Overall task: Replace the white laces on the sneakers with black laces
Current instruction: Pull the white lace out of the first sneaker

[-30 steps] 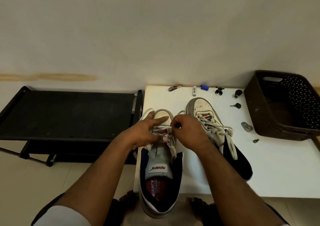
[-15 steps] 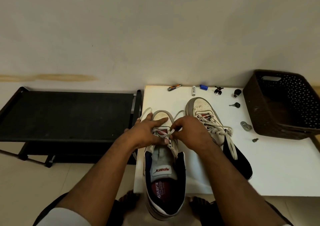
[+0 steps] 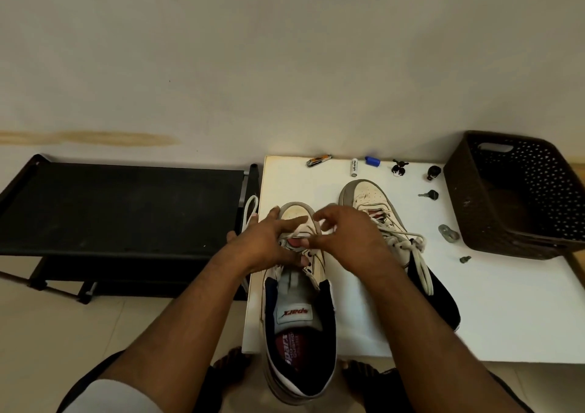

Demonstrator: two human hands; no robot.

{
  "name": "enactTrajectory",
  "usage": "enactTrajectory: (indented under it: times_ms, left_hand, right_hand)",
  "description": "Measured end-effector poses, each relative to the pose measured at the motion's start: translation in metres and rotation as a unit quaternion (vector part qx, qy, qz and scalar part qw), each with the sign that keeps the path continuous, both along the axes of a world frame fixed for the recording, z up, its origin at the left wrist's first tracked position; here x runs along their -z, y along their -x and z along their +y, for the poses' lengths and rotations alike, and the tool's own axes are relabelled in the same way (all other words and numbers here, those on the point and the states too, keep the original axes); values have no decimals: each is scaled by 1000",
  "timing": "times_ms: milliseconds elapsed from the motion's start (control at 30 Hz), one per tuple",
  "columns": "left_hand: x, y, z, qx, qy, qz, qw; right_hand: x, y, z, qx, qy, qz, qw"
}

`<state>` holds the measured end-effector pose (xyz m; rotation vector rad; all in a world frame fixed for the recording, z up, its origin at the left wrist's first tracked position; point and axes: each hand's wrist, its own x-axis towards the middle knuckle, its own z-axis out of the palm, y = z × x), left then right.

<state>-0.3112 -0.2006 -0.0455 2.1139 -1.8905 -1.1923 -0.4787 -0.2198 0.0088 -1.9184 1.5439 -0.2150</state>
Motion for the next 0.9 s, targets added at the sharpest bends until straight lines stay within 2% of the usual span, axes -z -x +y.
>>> enactTrajectory:
  times_ms: [67,133,300,400,467,533,567,600,633,700,767,900]
  left_hand:
    - [-2,-1,0,3,0,-3,1000]
    - [-2,0,-1,-1,0,-2,1000]
    - [-2,0,1,-4,-4,-9,1000]
    - [-2,0,1,-4,-6,-12,1000]
    - [-4,1,0,-2,-9,-24,1000]
    - [-4,1,0,1,-12,-25,1000]
    - [-3,1,1,0,-14,-23,1000]
    - [-4,1,2,-2,-15,-23,1000]
    - [-4,1,2,-5,-16,-24,1000]
    - [-6,1,2,-9,-15,-28,999]
    - [-9,2,1,-3,-16,-38,999]
    - [-7,2,-1,-7,-18,-45,999]
  right_hand:
    - [13,8,-5,-14,-47,52,997]
    - [22,7,-5,-5,-41,52,998]
    - [27,-5,-2,15,12,43,999]
    - [14,-8,3,9,77,55,995]
    - [-1,-8,4,28,168,10,985]
    - [-17,-9,5,87,271,-102,953]
    - [-20,-9,5,107,288,-152,939]
    - [-19,-8,4,112,268,-176,941]
    - [-14,-7,1,98,212,-162,959]
    - [3,-3,-4,39,60,-47,996]
    - [19,0,-5,-6,-25,24,999]
    - [30,-6,-7,6,-9,21,1000]
